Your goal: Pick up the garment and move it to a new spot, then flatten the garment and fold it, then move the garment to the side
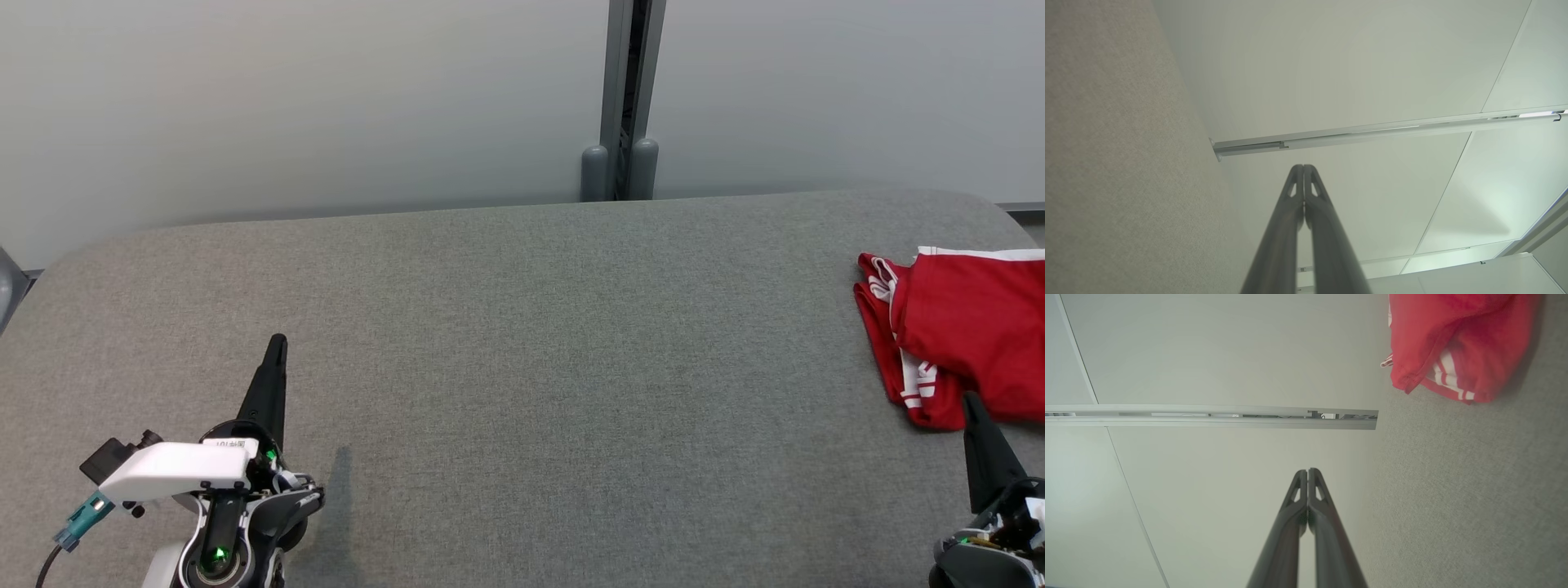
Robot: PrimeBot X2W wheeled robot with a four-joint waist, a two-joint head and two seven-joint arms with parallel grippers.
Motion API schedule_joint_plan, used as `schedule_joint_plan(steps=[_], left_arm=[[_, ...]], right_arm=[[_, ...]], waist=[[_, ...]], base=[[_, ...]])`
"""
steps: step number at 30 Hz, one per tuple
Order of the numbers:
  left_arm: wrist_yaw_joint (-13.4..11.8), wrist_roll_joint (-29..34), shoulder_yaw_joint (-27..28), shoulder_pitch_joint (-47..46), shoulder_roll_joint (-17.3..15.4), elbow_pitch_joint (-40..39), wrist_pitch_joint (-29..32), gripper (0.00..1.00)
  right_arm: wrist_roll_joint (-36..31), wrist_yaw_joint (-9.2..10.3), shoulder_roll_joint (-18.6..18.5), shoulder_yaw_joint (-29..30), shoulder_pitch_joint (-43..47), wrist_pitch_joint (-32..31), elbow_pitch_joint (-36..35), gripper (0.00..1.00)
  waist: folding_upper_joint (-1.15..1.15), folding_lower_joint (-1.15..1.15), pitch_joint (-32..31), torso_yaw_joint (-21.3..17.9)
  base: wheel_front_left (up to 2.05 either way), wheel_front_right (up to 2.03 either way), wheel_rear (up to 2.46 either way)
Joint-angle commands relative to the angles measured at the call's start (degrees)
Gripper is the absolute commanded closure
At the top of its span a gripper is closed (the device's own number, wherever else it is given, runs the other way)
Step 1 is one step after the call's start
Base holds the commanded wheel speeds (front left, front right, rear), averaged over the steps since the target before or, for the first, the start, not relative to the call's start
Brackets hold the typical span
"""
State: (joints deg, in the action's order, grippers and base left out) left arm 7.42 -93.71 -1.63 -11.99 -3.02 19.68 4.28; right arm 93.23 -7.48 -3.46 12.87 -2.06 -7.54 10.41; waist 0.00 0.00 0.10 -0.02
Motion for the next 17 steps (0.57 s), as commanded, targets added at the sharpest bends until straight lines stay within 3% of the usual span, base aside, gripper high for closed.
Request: schedule_joint_plan(steps=[1, 17], left_arm=[[0.17, 0.13, 0.30, -0.45, -0.20, 0.10, 0.14, 1.00], [0.17, 0.20, 0.38, -0.45, -0.13, 0.10, 0.21, 1.00]], right_arm=[[-0.16, -0.02, -0.11, 0.29, -0.64, -0.14, 0.16, 1.00], [-0.24, -0.02, -0.05, 0.37, -0.66, -0.23, 0.17, 1.00]], waist=[[0.00, 0.00, 0.00, 0.00], [0.00, 0.00, 0.00, 0.00]], base=[[0.00, 0.00, 0.00], [0.00, 0.00, 0.00]])
